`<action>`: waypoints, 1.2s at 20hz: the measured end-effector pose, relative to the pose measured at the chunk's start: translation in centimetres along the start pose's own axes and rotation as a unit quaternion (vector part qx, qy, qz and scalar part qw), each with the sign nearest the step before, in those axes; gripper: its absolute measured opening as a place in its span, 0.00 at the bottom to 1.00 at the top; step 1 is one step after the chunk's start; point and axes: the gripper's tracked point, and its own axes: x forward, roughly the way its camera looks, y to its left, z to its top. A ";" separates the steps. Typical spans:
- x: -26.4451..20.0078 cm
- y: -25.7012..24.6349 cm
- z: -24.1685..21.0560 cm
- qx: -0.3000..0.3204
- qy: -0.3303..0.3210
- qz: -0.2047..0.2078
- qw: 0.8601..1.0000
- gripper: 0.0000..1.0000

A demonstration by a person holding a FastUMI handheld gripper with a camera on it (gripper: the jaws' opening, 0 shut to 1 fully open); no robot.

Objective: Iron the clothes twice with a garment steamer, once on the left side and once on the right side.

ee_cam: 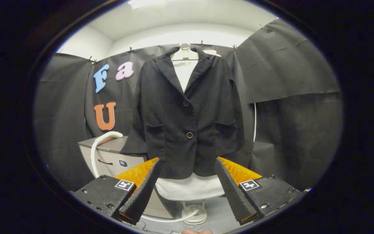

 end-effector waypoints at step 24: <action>5.3 25.0 4.9 0.031 0.055 0.125 0.990 1.00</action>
